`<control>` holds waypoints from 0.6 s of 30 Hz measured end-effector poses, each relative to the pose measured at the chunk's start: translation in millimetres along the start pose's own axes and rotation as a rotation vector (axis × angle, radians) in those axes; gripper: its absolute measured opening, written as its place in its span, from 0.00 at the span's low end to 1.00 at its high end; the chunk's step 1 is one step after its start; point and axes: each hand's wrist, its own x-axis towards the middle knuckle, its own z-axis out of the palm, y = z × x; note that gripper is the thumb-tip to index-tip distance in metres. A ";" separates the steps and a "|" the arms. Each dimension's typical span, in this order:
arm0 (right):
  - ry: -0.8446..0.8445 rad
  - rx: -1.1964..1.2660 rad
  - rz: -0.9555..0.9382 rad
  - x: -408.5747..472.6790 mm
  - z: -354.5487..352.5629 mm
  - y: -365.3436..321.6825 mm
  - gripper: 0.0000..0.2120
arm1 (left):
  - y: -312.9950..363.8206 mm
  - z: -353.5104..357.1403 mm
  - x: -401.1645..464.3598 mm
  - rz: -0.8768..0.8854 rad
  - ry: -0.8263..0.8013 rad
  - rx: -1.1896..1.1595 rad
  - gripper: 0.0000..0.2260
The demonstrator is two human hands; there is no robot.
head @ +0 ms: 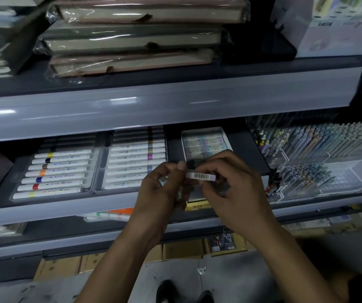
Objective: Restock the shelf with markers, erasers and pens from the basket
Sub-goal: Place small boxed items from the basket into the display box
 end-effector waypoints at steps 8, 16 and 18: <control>0.044 0.196 0.094 1.6 -6.4 3.6 0.11 | -2.4 -1.1 6.9 0.003 0.015 -0.086 0.05; -0.153 -0.059 -0.019 13.2 -20.5 14.6 0.15 | -1.5 5.6 12.2 0.249 0.013 0.285 0.11; -0.189 -0.092 0.010 17.5 -24.8 21.2 0.12 | -0.6 3.9 16.4 0.303 0.049 0.419 0.08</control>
